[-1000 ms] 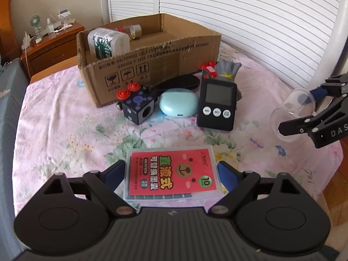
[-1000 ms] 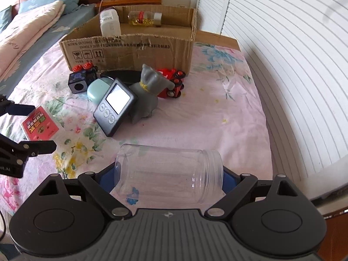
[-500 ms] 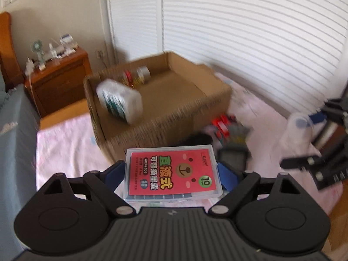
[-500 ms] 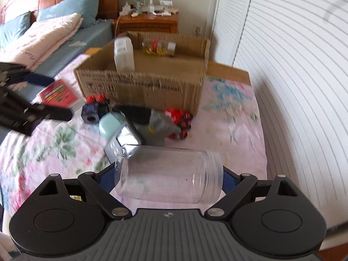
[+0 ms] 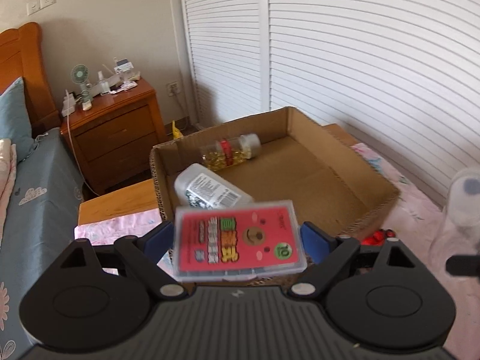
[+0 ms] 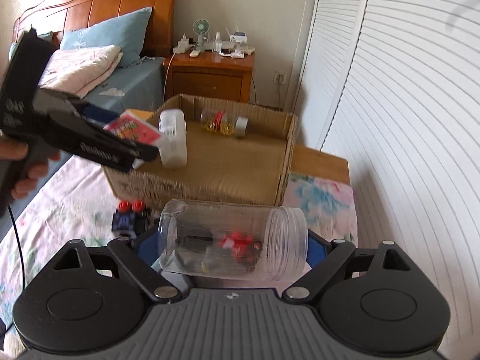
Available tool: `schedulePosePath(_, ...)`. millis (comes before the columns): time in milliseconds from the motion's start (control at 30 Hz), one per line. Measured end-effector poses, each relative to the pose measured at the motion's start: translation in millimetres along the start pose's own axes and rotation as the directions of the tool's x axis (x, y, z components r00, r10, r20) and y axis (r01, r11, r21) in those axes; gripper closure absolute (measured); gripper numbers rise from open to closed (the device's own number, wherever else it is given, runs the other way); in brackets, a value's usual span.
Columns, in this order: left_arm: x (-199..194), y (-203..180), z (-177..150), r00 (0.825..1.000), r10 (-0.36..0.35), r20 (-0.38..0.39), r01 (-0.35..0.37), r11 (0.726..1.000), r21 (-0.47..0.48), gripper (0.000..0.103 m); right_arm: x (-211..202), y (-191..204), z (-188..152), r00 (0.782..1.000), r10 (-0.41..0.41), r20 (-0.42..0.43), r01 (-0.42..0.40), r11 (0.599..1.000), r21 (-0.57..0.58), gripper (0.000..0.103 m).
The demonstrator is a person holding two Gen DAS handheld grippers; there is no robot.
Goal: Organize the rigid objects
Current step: 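Carry card pack and jar into the cardboard box and open both tools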
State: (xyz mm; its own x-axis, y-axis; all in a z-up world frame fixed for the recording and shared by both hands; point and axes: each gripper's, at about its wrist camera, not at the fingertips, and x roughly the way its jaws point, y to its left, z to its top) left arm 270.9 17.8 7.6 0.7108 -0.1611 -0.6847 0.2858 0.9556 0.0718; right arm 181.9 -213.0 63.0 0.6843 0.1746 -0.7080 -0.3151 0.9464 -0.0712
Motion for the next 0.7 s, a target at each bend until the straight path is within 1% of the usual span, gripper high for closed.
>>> schedulePosePath(67,0,3,-4,1.0,0.003,-0.003,-0.003,1.0,-0.004,0.009,4,0,8,1.0,0.001,0.003,-0.001,1.0,0.001,0.009)
schedulePosePath(133,-4,5,-11,1.0,-0.011,-0.005,0.011,1.0,-0.011,0.006,9,1,15,1.0,0.012,0.004,-0.012,1.0,0.005,0.009)
schedulePosePath(233,-15,9,-23,1.0,-0.021,0.0,0.021,0.999,-0.042,0.002,18,3,26,1.0,0.02,0.0,-0.02,1.0,0.006,0.009)
schedulePosePath(333,-30,11,-39,1.0,-0.021,0.013,0.021,0.999,-0.045,0.002,28,6,36,1.0,0.029,-0.005,-0.029,0.999,0.013,0.009)
schedulePosePath(367,-34,11,-44,1.0,-0.014,0.017,0.014,0.999,-0.042,0.002,32,7,39,0.999,0.035,-0.008,-0.034,0.999,0.02,0.009)
schedulePosePath(433,-42,12,-55,0.999,0.028,0.027,-0.027,0.998,-0.057,0.001,39,8,45,0.999,0.039,-0.013,-0.039,0.999,0.028,0.009)
schedulePosePath(500,-50,13,-65,0.998,0.054,0.021,-0.052,0.996,-0.069,0.001,47,8,53,0.999,0.042,-0.018,-0.041,0.998,0.037,0.009)
schedulePosePath(633,-63,16,-81,0.997,0.07,0.022,-0.067,0.991,-0.112,0.001,67,8,69,0.999,0.032,-0.039,-0.031,0.998,0.049,0.009)
schedulePosePath(700,-68,17,-88,0.998,0.063,0.028,-0.059,0.99,-0.13,0.001,76,6,76,0.998,0.037,-0.045,-0.034,0.997,0.062,0.009)
